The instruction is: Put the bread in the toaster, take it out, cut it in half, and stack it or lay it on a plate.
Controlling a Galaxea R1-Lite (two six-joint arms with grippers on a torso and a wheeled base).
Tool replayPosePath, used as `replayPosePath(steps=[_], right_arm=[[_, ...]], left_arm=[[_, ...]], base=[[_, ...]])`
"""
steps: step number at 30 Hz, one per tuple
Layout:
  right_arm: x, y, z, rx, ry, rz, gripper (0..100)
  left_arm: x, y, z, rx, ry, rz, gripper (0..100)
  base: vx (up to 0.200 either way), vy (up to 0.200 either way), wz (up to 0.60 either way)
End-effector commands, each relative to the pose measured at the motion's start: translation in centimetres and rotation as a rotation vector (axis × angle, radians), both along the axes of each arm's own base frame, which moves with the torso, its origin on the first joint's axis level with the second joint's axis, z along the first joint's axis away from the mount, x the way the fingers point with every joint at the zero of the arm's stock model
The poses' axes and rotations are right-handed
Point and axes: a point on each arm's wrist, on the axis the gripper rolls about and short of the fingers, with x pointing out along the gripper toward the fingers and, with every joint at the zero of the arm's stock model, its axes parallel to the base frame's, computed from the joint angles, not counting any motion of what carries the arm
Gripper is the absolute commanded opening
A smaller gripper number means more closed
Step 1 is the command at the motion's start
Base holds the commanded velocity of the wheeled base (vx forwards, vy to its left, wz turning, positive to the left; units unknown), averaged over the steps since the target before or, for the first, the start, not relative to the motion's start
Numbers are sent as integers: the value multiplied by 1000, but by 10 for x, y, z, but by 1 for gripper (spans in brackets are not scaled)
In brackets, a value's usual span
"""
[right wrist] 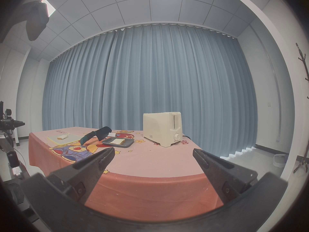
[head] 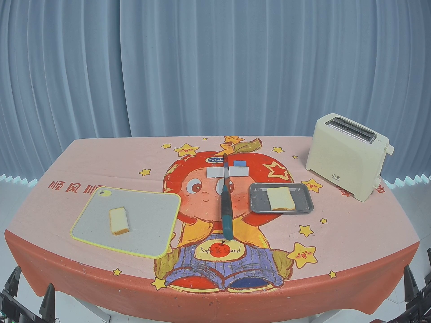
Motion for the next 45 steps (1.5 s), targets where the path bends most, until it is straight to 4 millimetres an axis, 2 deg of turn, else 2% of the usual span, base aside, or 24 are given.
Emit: replayPosePath(steps=[1,21,26,34,41,45], right_arm=[[0,0,-5,0,1,0,100],[0,0,-5,1,1,0,100],[0,0,-5,0,1,0,100],[0,0,-5,0,1,0,100],[0,0,-5,0,1,0,100],[0,0,-5,0,1,0,100]], left_arm=[[1,0,-5,-1,7,2,100],[1,0,-4,-10,-6,7,100],[-1,1,12,-15,-159,26,100],[0,0,10,16,-123,9,100],[9,-1,20,31,-41,-42,100],[19,-3,33,33,31,-129,100]], base=[[0,0,0],[0,0,0],[0,0,0],[0,0,0],[0,0,0],[0,0,0]])
